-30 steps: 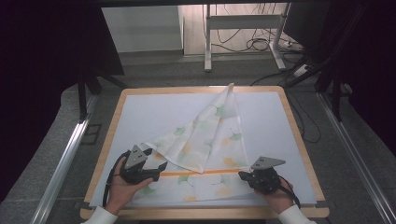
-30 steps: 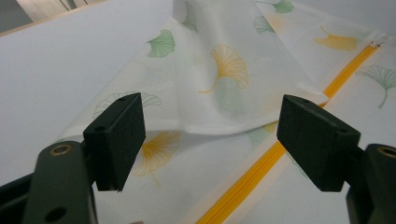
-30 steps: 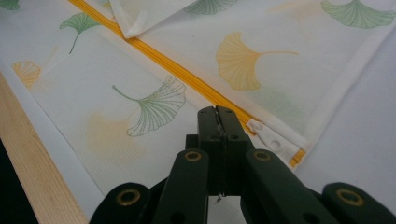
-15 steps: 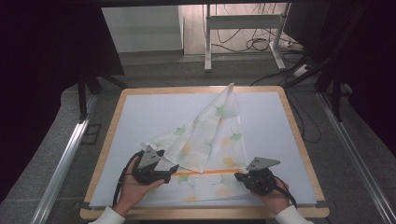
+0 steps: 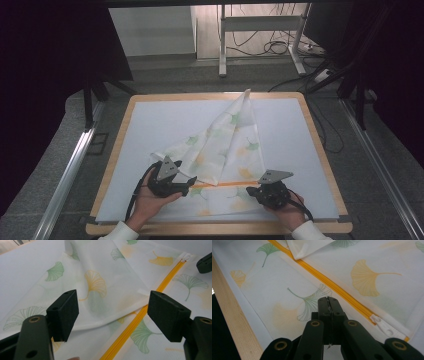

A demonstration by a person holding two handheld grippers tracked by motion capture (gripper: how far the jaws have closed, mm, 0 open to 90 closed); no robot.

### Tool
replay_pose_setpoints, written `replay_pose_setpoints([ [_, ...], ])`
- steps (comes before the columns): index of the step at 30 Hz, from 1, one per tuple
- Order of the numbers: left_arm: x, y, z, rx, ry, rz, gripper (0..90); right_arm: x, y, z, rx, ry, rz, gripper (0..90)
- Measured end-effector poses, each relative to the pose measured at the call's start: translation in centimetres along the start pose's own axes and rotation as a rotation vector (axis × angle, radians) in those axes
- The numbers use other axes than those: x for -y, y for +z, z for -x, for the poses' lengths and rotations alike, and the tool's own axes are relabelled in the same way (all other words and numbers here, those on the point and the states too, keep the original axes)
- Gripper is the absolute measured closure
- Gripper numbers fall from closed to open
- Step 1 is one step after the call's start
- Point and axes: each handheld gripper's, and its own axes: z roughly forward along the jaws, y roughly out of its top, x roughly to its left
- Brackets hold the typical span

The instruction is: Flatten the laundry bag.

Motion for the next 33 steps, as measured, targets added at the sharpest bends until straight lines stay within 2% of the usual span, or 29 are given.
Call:
replay_pose_setpoints([
  [8,-0.6,1.6,0.8,0.029,0.03,-0.032,24.8,-0.2,0.4,-0.5,-0.022,-0.005,-0.009,88.9],
  [21,-1.6,4.4,1.9,0.065,0.044,-0.075,25.2,0.0,0.7,-0.2,-0.019,0.002,-0.035,88.9],
  [24,-1.8,5.0,2.1,0.081,0.036,-0.087,25.6,0.0,0.8,-0.2,-0.019,0.002,-0.039,88.9],
  [33,-2.2,6.8,2.9,0.084,0.056,-0.117,26.7,0.2,1.1,-0.1,-0.022,0.012,-0.056,88.9],
])
